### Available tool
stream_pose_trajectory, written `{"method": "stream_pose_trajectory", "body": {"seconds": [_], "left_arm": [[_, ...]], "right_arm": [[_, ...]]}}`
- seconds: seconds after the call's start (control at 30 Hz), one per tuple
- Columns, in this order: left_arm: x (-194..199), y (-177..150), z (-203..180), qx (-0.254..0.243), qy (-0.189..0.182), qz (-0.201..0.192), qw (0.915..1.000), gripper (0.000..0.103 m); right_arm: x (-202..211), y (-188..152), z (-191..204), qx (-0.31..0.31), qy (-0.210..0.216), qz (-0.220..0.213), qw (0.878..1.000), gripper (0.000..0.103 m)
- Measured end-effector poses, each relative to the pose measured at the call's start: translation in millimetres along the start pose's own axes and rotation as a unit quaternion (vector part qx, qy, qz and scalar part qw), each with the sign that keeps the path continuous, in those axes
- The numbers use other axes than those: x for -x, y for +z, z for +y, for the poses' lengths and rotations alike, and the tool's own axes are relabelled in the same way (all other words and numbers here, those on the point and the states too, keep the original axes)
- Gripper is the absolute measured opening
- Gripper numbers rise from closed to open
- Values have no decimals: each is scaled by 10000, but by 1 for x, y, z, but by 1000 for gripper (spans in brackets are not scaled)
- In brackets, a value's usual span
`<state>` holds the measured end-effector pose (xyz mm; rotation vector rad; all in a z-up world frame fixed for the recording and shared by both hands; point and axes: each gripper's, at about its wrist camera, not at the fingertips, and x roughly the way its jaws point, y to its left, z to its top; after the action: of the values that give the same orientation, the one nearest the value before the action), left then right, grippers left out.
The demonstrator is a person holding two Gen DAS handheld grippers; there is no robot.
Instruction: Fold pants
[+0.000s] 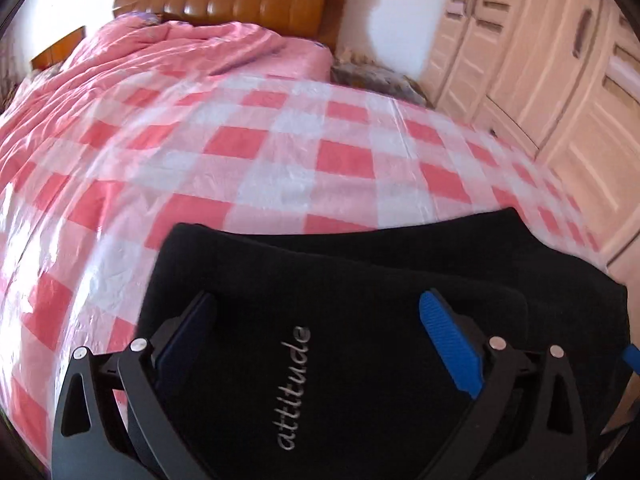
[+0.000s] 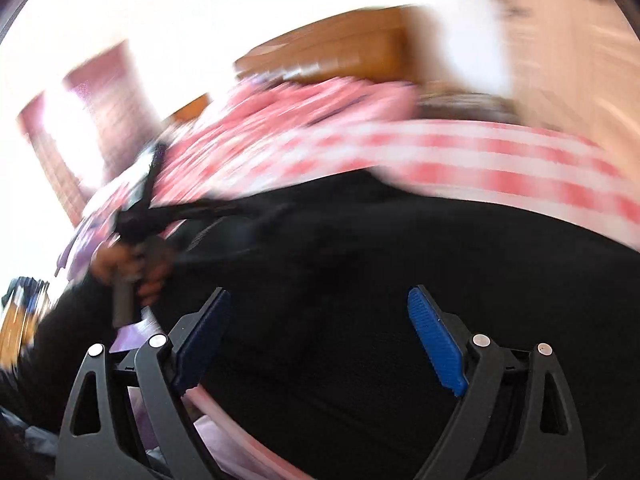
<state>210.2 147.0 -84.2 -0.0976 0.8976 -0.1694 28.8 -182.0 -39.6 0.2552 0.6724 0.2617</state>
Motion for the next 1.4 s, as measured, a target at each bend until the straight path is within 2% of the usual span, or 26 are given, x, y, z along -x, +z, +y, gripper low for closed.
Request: {"method": "stream_pose_trajectory", "body": {"seconds": [0.07, 0.13, 0.2, 0.23, 0.33, 0.47, 0.63, 0.67, 0.7, 0.77, 0.8, 0.83, 0.87, 0.93, 0.97, 1.03, 1.1, 1.13, 1.2, 1.23, 1.33, 1.4], "left_arm": [[-4, -2, -4, -129, 118, 69, 9998, 101], [-5, -3, -10, -227, 253, 44, 9994, 101], [-3, -3, -10, -252, 290, 55, 9992, 101], [-3, -3, -9, -220, 268, 36, 9994, 101], [-4, -4, -11, -190, 243, 24, 9995, 101], [6, -4, -10, -221, 324, -103, 9992, 101], [47, -13, -21, -294, 483, -954, 9938, 101], [65, -16, -29, -285, 257, -1203, 9920, 101], [80, -18, -38, -306, -122, -1360, 9902, 101], [97, -23, -63, -479, -647, -1436, 9864, 101], [99, -27, -77, -626, -809, -1380, 9851, 101], [97, -31, -90, -796, -892, -1272, 9847, 101], [90, -38, -109, -1152, -950, -1064, 9830, 101], [78, -54, -131, -1587, -883, -921, 9791, 101], [71, -59, -136, -1653, -845, -874, 9787, 101], [49, -68, -138, -1616, -797, -506, 9823, 101], [29, -75, -135, -1609, -651, -167, 9847, 101], [26, -80, -136, -1737, -548, -221, 9830, 101], [28, -86, -138, -1900, -438, -246, 9805, 101], [27, -86, -138, -1923, -418, -226, 9802, 101], [27, -86, -134, -1838, -503, -243, 9814, 102], [27, -87, -137, -1886, -441, -235, 9808, 102]], "right_arm": [[45, -13, -47, -782, -233, -342, 9961, 87], [79, -31, -84, -1438, -429, -532, 9872, 88], [104, -55, -116, -2015, -726, -486, 9756, 88], [108, -65, -126, -2191, -733, -380, 9722, 88], [100, -84, -142, -2499, -675, -109, 9659, 88], [78, -82, -151, -2632, -574, 54, 9630, 88], [63, -66, -165, -2751, -599, -2, 9596, 88], [62, -65, -167, -2825, -575, -60, 9575, 88], [61, -65, -170, -2910, -556, -109, 9550, 88], [64, -67, -168, -3005, -524, -136, 9523, 89], [62, -67, -166, -2960, -487, -90, 9539, 87], [63, -69, -164, -2914, -418, -28, 9557, 81], [62, -72, -162, -2943, -275, 39, 9553, 80], [64, -74, -160, -2954, -267, 18, 9550, 78], [64, -75, -162, -3009, -275, -41, 9532, 77], [64, -75, -170, -3311, -247, -269, 9429, 76], [61, -71, -172, -3366, -446, -427, 9396, 75], [59, -70, -170, -3345, -519, -441, 9399, 75], [54, -66, -159, -3019, -773, -349, 9496, 71], [51, -67, -157, -2927, -762, -273, 9528, 57], [56, -77, -160, -3011, -673, -455, 9501, 44], [60, -78, -160, -3020, -664, -632, 9489, 41]]}}
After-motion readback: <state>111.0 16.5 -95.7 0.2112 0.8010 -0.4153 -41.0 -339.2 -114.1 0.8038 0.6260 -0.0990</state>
